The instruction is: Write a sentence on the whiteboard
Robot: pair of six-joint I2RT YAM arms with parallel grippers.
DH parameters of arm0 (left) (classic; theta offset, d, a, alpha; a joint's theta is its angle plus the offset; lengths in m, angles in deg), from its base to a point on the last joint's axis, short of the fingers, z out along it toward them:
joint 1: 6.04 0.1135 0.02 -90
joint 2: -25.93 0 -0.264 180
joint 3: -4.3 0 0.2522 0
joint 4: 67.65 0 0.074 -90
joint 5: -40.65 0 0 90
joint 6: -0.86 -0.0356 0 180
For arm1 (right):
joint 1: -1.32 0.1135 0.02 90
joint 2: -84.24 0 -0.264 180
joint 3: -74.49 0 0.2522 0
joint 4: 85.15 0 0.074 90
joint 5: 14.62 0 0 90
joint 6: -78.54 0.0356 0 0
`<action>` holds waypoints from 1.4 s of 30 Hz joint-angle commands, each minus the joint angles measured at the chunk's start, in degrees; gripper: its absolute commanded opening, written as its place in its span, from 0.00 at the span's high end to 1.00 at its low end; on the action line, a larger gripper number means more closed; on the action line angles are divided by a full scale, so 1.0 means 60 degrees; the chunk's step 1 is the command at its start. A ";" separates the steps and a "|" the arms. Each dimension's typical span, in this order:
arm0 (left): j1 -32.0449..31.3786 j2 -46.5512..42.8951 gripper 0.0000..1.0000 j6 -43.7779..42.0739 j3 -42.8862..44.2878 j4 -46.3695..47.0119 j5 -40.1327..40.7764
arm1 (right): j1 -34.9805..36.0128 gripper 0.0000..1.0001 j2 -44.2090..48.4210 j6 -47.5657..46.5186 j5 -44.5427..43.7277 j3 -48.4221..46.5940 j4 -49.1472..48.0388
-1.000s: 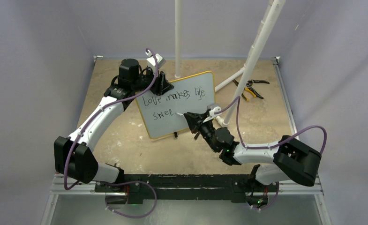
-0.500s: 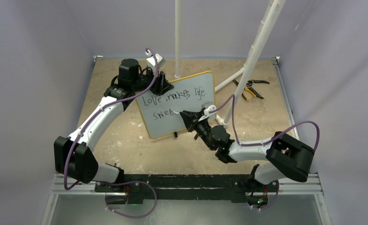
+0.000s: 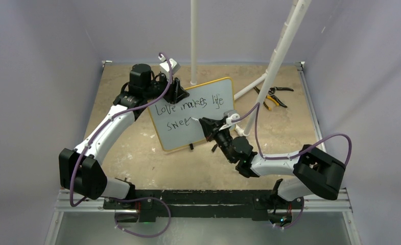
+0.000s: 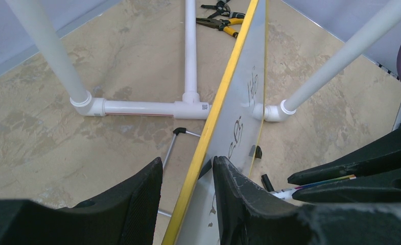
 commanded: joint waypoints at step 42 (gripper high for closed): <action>-0.0030 0.0128 0.92 0.0184 -0.0079 -0.0253 -0.0315 | -0.0192 1.00 0.0384 0.0389 0.0224 0.0425 0.0542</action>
